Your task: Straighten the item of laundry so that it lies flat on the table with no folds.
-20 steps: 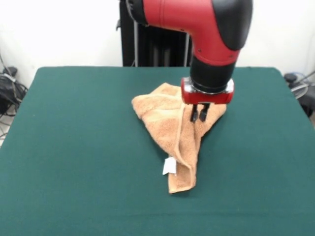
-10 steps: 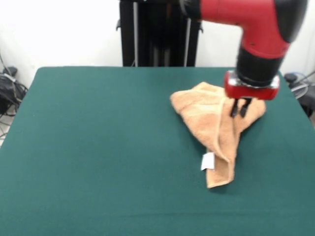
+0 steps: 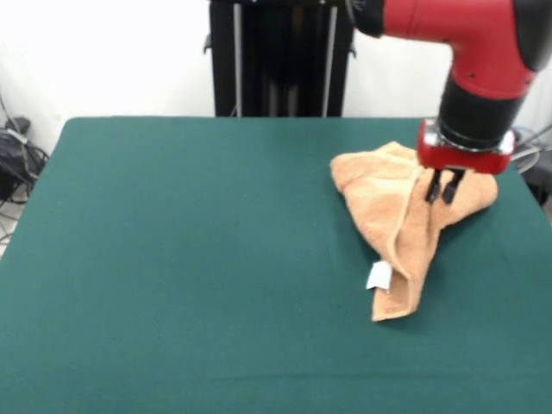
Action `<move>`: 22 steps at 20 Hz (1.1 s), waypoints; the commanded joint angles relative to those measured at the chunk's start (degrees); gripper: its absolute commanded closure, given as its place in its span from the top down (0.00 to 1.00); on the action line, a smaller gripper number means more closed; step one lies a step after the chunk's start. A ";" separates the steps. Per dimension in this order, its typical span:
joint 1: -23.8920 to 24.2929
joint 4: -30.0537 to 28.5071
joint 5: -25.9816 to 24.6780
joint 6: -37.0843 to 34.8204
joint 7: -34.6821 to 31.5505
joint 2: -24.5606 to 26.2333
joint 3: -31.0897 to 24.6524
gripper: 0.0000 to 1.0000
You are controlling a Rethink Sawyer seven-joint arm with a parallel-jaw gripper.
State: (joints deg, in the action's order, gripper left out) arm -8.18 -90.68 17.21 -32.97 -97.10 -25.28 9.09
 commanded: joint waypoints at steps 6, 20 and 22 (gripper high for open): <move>7.60 -8.93 1.06 6.41 -8.51 0.95 -7.91 1.00; 11.43 -7.65 0.09 5.69 -6.77 2.26 -10.10 1.00; 12.08 -7.63 -0.32 6.32 -6.18 2.76 -10.43 1.00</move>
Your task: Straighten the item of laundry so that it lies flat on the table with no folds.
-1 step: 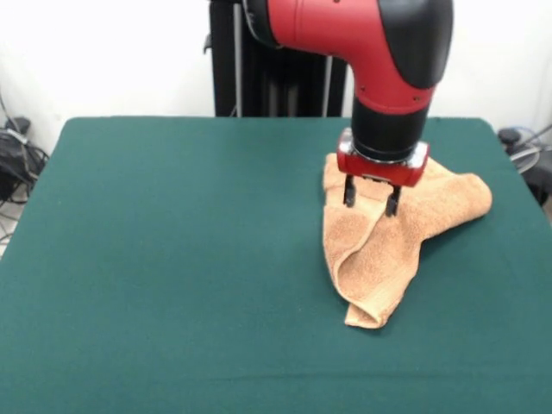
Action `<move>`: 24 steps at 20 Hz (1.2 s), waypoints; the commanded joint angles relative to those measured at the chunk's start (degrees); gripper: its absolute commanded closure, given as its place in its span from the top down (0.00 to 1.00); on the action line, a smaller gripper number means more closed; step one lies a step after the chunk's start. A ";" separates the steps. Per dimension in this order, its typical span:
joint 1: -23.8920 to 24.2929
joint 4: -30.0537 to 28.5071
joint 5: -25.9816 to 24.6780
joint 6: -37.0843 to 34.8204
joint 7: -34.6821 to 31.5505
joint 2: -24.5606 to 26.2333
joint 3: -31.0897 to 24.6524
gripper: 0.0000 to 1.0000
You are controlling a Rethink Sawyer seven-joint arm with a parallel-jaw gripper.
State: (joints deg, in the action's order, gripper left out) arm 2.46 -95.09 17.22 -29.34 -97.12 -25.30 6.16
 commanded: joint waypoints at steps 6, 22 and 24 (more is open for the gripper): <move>4.37 -2.36 -2.64 5.76 -3.33 5.84 -9.11 1.00; 8.25 2.35 -9.53 10.53 -2.39 13.05 -11.50 1.00; 8.23 2.16 -10.32 11.39 -2.70 12.85 -11.44 1.00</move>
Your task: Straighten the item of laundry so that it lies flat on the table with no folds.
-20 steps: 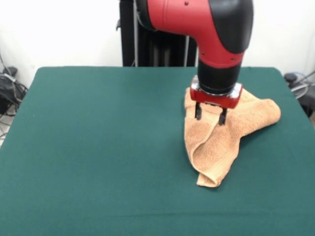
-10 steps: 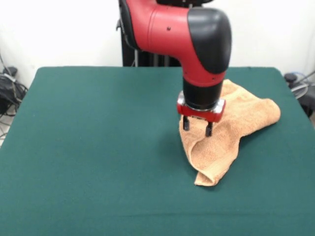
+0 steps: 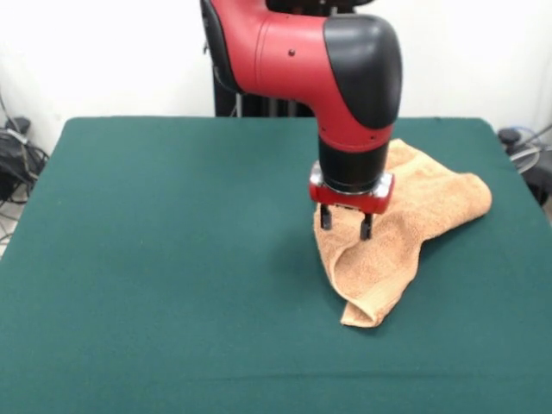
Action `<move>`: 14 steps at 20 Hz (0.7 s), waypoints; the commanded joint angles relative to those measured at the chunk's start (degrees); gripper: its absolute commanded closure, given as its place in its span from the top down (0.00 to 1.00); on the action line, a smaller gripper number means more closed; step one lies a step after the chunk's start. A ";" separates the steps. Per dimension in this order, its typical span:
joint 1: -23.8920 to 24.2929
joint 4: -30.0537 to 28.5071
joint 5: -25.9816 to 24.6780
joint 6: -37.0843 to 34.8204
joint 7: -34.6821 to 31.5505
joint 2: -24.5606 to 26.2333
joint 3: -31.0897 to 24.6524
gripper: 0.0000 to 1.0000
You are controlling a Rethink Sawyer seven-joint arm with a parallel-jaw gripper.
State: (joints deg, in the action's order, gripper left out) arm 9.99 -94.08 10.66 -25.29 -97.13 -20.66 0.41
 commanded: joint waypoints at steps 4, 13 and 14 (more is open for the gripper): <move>1.36 0.80 -5.02 8.28 -2.81 8.06 -6.23 0.00; 2.53 1.21 -6.54 7.37 -3.01 7.98 -6.87 0.00; 2.73 1.33 -6.72 7.02 -2.76 7.95 -6.91 0.00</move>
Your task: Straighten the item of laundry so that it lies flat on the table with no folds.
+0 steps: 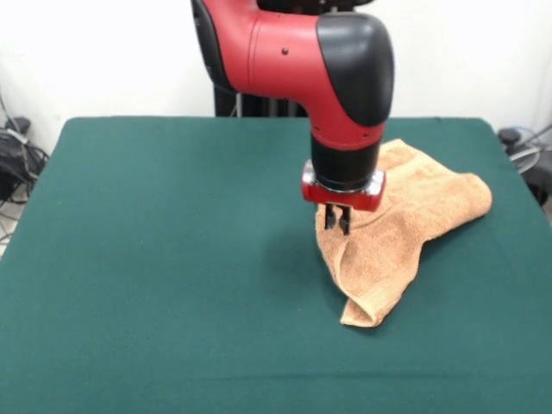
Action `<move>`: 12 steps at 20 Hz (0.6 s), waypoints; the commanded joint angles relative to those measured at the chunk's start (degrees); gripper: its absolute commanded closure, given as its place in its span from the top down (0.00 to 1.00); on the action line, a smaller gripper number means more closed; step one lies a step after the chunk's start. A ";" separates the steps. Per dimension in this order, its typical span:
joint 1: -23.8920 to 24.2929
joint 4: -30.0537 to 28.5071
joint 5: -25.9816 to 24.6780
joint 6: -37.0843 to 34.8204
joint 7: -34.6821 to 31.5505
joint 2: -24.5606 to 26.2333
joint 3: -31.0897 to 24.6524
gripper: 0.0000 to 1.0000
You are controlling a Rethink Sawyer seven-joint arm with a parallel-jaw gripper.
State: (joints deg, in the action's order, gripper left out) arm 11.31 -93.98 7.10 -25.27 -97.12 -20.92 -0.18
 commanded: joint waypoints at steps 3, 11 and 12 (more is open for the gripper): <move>2.72 1.83 -3.74 5.22 -1.18 8.23 -6.87 0.00; 7.82 8.99 -7.17 -6.99 6.76 7.75 -6.75 0.00; 9.49 11.41 -8.05 -9.62 9.24 8.58 -7.26 0.00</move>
State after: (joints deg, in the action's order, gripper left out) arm 16.24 -90.83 3.49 -32.54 -97.09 -20.03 -4.30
